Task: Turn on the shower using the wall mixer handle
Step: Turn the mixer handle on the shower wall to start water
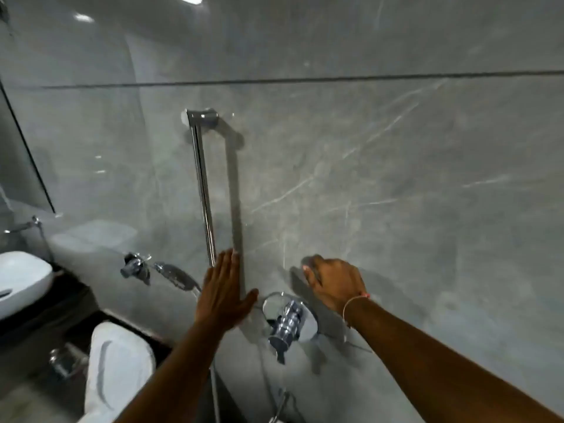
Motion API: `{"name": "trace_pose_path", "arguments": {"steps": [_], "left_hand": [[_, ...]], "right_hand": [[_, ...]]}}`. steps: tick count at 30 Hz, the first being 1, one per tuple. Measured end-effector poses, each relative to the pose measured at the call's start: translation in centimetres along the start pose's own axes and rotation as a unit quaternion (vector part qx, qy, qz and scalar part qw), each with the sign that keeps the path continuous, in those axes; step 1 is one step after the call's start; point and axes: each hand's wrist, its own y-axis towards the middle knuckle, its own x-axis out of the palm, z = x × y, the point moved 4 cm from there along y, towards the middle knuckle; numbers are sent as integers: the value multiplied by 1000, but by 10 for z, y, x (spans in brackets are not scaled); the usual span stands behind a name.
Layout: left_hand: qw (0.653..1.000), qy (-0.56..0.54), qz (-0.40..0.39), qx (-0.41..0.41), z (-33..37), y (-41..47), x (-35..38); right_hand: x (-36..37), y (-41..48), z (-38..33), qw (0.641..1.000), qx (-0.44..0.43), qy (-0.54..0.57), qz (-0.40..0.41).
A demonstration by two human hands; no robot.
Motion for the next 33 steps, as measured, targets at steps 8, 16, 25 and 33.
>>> {"name": "trace_pose_path", "arguments": {"steps": [8, 16, 25, 33], "left_hand": [[923, -265, -166, -222, -4, -77, 169], [803, -468, -237, -283, 15, -75, 229], [790, -425, -310, -316, 14, -65, 232], [790, -424, -290, -335, 22, -71, 237]], "right_hand": [[138, -5, 5, 976, 91, 112, -161], [181, 35, -7, 979, 99, 74, -161], [193, 44, -14, 970, 70, -13, -231], [193, 49, -28, 965, 63, -95, -234]]}}
